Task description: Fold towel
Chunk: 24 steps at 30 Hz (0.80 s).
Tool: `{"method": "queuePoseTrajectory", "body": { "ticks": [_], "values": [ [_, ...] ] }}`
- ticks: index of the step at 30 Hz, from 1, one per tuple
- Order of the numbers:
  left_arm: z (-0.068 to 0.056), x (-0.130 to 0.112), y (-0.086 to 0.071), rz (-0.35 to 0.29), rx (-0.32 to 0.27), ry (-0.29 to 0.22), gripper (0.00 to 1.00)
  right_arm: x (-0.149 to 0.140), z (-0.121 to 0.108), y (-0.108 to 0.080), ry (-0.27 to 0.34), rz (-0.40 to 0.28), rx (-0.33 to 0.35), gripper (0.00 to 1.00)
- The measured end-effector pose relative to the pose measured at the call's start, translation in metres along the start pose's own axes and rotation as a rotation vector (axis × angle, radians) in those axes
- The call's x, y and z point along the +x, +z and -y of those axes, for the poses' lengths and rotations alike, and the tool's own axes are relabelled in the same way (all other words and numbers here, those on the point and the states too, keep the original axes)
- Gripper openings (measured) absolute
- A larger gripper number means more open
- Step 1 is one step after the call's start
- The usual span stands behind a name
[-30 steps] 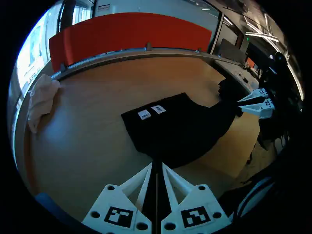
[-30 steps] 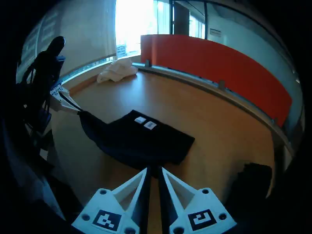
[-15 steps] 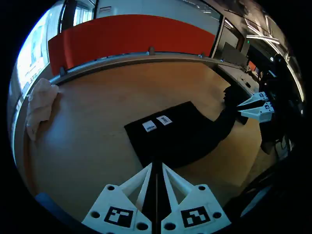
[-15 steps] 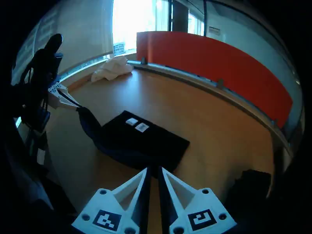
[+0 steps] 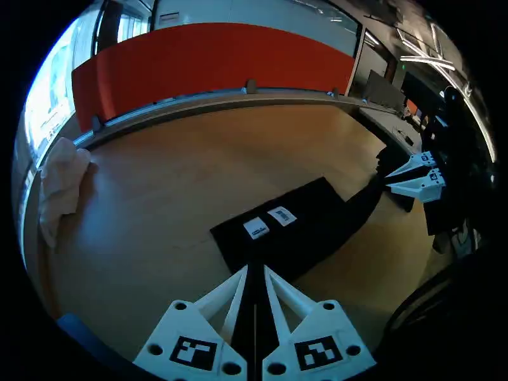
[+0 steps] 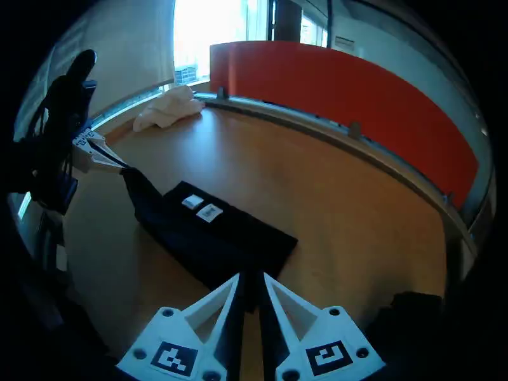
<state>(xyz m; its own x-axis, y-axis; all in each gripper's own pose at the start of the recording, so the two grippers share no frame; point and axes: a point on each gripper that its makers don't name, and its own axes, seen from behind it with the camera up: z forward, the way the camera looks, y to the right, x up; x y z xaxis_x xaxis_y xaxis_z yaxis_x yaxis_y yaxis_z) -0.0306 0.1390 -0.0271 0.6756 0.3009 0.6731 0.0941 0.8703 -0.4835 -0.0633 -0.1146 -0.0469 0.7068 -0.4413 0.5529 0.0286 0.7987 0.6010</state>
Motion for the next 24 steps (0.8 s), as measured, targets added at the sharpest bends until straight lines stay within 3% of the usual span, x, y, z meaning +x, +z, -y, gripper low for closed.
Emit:
{"method": "queuePoseTrajectory", "body": {
  "ticks": [11, 24],
  "values": [
    [0.010, -0.002, 0.036, 0.015, -0.005, 0.011, 0.01, -0.015, -0.016, 0.029, 0.023, 0.040, -0.017, 0.12],
    [0.029, -0.009, 0.079, 0.046, 0.023, 0.002, 0.01, -0.021, -0.033, 0.068, 0.108, 0.046, -0.047, 0.13]
  ]
}}
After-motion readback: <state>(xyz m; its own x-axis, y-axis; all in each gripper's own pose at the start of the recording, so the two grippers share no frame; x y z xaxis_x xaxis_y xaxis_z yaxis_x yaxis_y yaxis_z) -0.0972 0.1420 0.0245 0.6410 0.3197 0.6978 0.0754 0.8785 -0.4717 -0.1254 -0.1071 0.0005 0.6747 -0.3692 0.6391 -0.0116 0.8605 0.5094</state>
